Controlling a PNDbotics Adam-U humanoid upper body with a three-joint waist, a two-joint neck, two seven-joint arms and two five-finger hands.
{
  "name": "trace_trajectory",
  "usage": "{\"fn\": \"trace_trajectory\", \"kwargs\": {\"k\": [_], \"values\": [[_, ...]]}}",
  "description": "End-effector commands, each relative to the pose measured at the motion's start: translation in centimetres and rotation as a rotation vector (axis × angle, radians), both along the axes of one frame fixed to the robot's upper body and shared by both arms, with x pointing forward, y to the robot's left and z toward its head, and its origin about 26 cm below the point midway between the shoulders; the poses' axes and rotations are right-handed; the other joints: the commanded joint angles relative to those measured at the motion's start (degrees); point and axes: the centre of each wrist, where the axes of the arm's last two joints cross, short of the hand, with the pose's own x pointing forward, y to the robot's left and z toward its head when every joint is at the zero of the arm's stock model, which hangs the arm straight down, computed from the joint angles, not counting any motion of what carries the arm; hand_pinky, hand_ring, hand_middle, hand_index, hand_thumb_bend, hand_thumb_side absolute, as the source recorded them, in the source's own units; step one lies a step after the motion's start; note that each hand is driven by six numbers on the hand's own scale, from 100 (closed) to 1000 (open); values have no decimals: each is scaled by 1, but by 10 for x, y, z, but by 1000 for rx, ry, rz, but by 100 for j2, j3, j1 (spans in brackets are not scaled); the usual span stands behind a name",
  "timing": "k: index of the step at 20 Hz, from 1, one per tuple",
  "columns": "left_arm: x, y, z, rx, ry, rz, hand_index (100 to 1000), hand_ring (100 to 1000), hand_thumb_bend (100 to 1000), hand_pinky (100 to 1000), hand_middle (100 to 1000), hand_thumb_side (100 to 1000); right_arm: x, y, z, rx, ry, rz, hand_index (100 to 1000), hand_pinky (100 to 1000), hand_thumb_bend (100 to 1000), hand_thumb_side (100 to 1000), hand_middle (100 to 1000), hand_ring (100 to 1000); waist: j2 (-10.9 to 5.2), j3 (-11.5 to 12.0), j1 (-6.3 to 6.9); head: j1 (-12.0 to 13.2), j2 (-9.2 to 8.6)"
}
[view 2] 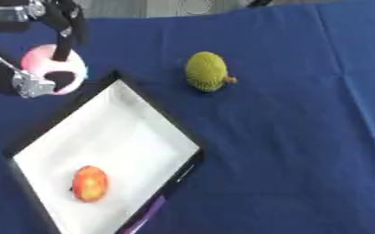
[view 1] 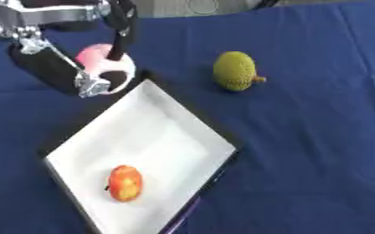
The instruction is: Pick up objects on the table and place them in the box.
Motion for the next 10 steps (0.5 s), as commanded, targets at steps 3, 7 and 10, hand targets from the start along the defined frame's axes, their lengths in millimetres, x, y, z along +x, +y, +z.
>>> {"fn": "trace_trajectory", "kwargs": {"k": [3, 7, 10], "values": [[-1, -7, -21, 34, 39, 4, 430, 689, 100, 697, 577, 101, -1, -2, 7, -16, -18, 1, 889, 883, 100, 629, 857, 882, -159, -38, -42, -23, -10], [0, -9, -34, 22, 28, 13, 420, 689, 100, 693, 582, 108, -1, -1, 7, -17, -19, 4, 889, 883, 100, 630, 857, 883, -124, -64, -39, -35, -51], [0, -9, -43, 14, 24, 24, 395, 692, 100, 692, 581, 134, -1, 0, 7, -14, -19, 6, 889, 883, 100, 632, 857, 883, -103, -80, -33, -33, -76]]}}
